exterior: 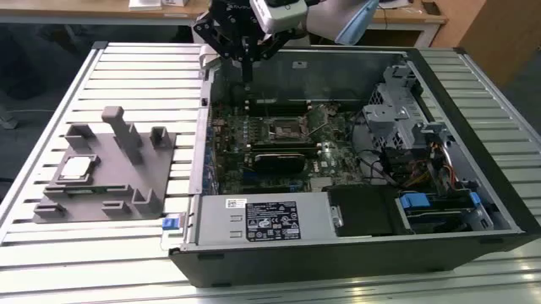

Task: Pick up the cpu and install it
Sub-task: 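Reach for the cpu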

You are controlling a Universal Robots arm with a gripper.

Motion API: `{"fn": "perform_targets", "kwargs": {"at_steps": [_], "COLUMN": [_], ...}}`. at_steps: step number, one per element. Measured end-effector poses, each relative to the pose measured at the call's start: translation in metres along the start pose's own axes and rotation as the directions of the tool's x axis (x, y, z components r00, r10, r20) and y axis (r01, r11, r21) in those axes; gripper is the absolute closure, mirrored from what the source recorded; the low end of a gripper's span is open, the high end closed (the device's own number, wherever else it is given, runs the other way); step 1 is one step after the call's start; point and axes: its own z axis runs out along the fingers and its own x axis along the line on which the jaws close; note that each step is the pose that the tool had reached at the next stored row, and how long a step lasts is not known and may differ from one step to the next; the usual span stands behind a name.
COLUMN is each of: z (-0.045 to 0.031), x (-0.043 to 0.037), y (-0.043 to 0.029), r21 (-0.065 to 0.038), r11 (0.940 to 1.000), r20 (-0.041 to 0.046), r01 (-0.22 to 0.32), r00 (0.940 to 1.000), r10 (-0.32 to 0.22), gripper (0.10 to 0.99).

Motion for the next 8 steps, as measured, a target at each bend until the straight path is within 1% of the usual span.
{"fn": "perform_targets", "kwargs": {"at_steps": [8], "z": [0.0], "x": [0.002], "y": [-0.0002], "r21": [0.0], "r11": [1.0], "r20": [0.0], "r01": [0.0], "r00": [1.0], "r10": [0.0], "gripper": [0.98]}}
